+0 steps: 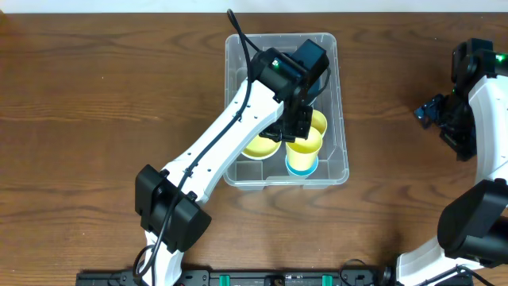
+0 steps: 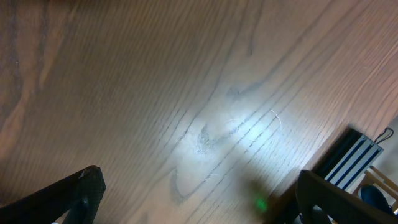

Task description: Pack container

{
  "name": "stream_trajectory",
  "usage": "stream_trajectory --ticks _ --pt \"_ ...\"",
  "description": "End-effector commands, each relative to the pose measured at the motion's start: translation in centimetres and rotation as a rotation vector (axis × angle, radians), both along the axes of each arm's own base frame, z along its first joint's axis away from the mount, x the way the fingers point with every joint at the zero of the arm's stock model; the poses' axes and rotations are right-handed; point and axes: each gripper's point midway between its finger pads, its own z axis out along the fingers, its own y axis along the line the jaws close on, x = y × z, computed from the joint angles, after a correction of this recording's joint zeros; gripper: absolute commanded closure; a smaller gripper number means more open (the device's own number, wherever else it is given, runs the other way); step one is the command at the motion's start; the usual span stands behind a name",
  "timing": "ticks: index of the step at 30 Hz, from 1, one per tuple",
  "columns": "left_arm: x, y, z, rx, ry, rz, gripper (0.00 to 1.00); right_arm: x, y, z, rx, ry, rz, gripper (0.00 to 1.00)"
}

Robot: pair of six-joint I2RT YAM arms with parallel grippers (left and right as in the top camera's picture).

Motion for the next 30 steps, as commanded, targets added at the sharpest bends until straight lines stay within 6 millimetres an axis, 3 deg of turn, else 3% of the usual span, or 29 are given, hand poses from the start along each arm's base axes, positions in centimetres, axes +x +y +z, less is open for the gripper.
stream_trajectory --ticks 1,6,12,15,17,18,20,22,26,30 --pt "-0.2 -0.1 -0.1 -0.005 0.009 -0.004 0.93 -0.1 -0.3 -0.1 -0.010 0.005 -0.014 0.01" --pt "-0.2 -0.1 -0.1 -0.005 0.009 -0.008 0.69 -0.1 -0.3 -0.1 -0.010 0.005 -0.015 0.01" --pt "0.0 -0.3 -0.1 -0.012 0.001 -0.025 0.66 -0.1 -0.3 -0.1 -0.010 0.005 -0.015 0.01" --pt "0.4 -0.4 0.0 -0.024 -0.016 -0.034 0.59 -0.1 -0.3 -0.1 -0.010 0.005 -0.015 0.01" --pt "0.8 -0.2 0.7 -0.034 -0.032 -0.040 0.46 -0.1 -0.3 -0.1 -0.010 0.005 -0.015 0.01" --pt "1.1 0.2 1.2 -0.039 -0.040 -0.034 0.31 -0.1 -0.3 -0.1 -0.010 0.005 -0.014 0.01" --pt "1.5 1.3 2.9 -0.053 -0.066 -0.027 0.10 -0.1 -0.3 -0.1 -0.010 0.005 -0.015 0.01" --pt "2.1 3.2 4.8 -0.057 -0.107 0.004 0.02 -0.1 -0.3 -0.1 -0.010 0.005 -0.015 0.01" --pt "2.2 8.9 9.2 -0.032 -0.211 0.115 0.02 -0.1 -0.3 -0.1 -0.010 0.005 -0.015 0.01" --pt "-0.2 13.1 13.4 -0.065 -0.282 0.190 0.02 -0.1 -0.3 -0.1 -0.010 0.005 -0.015 0.01"
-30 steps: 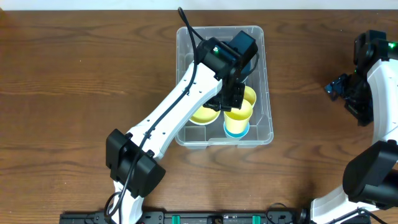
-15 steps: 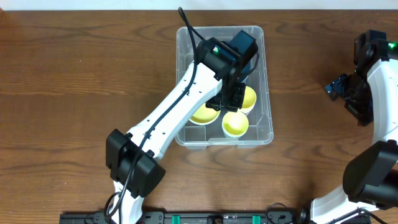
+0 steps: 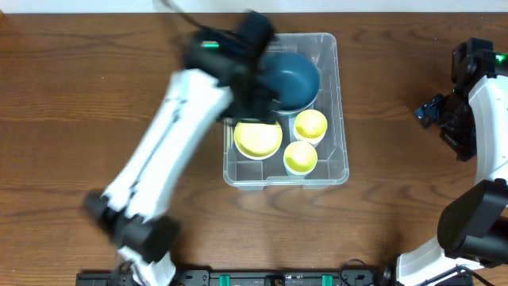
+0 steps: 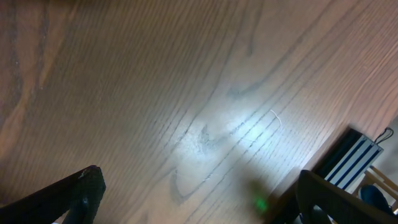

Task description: Pack container

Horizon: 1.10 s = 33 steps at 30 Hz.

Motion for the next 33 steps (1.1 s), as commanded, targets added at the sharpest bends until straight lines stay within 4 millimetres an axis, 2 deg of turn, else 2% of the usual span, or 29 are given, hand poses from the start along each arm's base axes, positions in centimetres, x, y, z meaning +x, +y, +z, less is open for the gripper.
stream_trajectory --ticks 1,6,10,16,21,24,27,29,33 --pt "-2.7 3.4 6.4 -0.045 -0.174 0.032 0.02 -0.1 -0.3 -0.1 -0.010 0.005 -0.014 0.01" --pt "-8.0 5.2 10.4 -0.126 -0.283 0.058 0.02 -0.1 -0.3 -0.1 -0.010 0.005 -0.015 0.01" --pt "-12.2 7.2 12.0 -0.199 -0.309 0.163 0.02 -0.1 -0.3 -0.1 -0.010 0.005 -0.014 0.01" --pt "-16.2 9.2 14.6 -0.281 -0.436 0.161 0.02 -0.1 -0.3 -0.1 -0.010 0.005 -0.015 0.01" --pt "-19.0 10.3 16.0 -0.357 -0.507 0.165 0.02 -0.1 -0.3 -0.1 -0.010 0.005 -0.015 0.01" --pt "-20.1 10.9 16.4 -0.354 -0.558 0.119 0.02 -0.1 -0.3 -0.1 -0.010 0.005 -0.015 0.01" --pt "-20.4 11.1 16.3 -0.246 -0.639 -0.098 0.02 -0.1 -0.3 -0.1 -0.010 0.005 -0.015 0.01" --pt "-20.2 11.0 15.7 -0.173 -0.658 -0.224 0.02 -0.1 -0.3 -0.1 -0.010 0.005 -0.015 0.01" --pt "-18.8 10.4 13.8 -0.118 -0.633 -0.285 0.02 -0.1 -0.3 -0.1 -0.010 0.005 -0.015 0.01"
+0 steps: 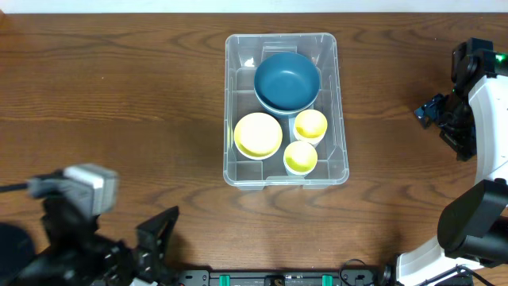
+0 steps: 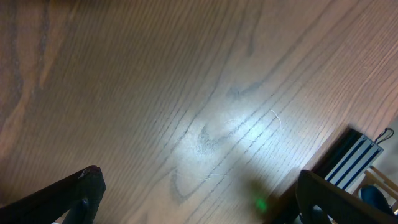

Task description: Pack container

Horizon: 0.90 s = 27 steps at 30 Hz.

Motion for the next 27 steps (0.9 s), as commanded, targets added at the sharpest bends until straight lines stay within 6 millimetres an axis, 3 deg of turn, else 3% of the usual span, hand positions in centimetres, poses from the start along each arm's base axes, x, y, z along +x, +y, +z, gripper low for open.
stream_trajectory --ticks 1,7,15,22,27 --pt "1.0 -0.2 -2.9 0.145 0.031 -0.078 0.02 -0.1 -0.3 -0.1 -0.010 0.005 -0.015 0.01" --pt "4.6 0.2 -5.3 0.055 -0.106 0.054 0.02 -0.1 -0.3 -0.1 -0.010 0.005 -0.015 0.01" --pt "7.2 2.4 -10.1 -0.016 -0.401 0.211 0.02 -0.1 -0.3 -0.1 -0.010 0.005 -0.015 0.01" --pt "9.4 2.5 -13.7 0.000 -0.640 0.211 0.02 -0.1 -0.3 -0.1 -0.010 0.005 -0.015 0.01" --pt "10.5 2.6 -17.2 0.059 -0.698 0.195 0.02 -0.1 -0.3 -0.1 -0.010 0.005 -0.015 0.01"
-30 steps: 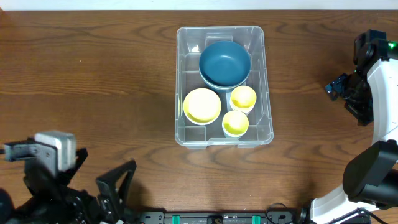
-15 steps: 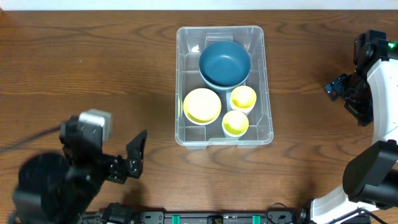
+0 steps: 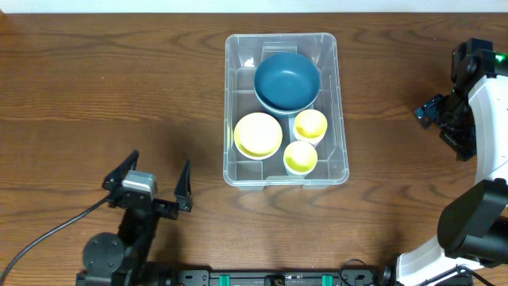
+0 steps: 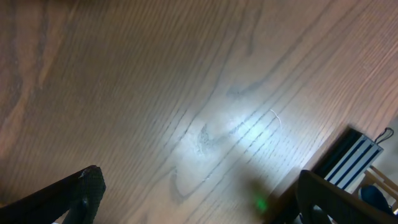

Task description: Pack container

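Note:
The clear plastic container [image 3: 343,119] sits in the middle of the table. Inside it are a blue bowl [image 3: 287,81] at the back, a yellow bowl [image 3: 258,133] at the front left, and two yellow cups [image 3: 309,125] [image 3: 301,157] at the front right. My left gripper [image 3: 152,176] is at the table's front left, well clear of the container, open and empty. My right gripper [image 4: 199,205] hangs over bare wood at the right edge, fingers [image 4: 84,190] wide apart and empty.
The wooden table [image 3: 95,87] spreads wide on both sides of the container. The right arm [image 3: 480,103] stands along the right edge. In the right wrist view a dark striped object [image 4: 348,155] lies past the table's edge.
My left arm, a blur at the front left corner before, now stands folded at the front edge with its open fingers facing the table. The container's contents and the right arm are unchanged.
First my left gripper was down inside the container at the yellow cups, one cup tilted. Then it was above the container's back left, with both cups upright. Later it was at the front left corner, and now it is folded there. The right arm stayed still.

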{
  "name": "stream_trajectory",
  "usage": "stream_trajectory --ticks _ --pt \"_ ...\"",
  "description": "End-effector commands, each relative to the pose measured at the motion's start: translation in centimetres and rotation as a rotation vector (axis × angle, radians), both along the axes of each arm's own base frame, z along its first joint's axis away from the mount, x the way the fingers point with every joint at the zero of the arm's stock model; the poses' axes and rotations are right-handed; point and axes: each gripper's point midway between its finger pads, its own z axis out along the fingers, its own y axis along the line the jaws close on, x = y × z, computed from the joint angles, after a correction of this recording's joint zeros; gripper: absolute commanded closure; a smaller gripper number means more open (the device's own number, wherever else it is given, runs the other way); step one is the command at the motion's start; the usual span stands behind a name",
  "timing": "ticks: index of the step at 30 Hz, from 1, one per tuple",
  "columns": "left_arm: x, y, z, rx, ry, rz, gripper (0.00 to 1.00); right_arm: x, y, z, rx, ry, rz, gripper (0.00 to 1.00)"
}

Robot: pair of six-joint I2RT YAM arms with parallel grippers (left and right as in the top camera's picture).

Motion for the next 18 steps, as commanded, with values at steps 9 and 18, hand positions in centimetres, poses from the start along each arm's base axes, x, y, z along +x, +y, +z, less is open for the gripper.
stream_trajectory --ticks 9,18 --pt "1.4 1.5 -4.0 0.062 -0.100 0.067 0.02 -0.1 -0.3 -0.1 -0.011 0.004 -0.014 0.01" --pt "2.5 2.4 -8.4 0.147 -0.037 0.101 0.02 -0.1 -0.3 -0.1 -0.011 0.004 -0.014 0.01"
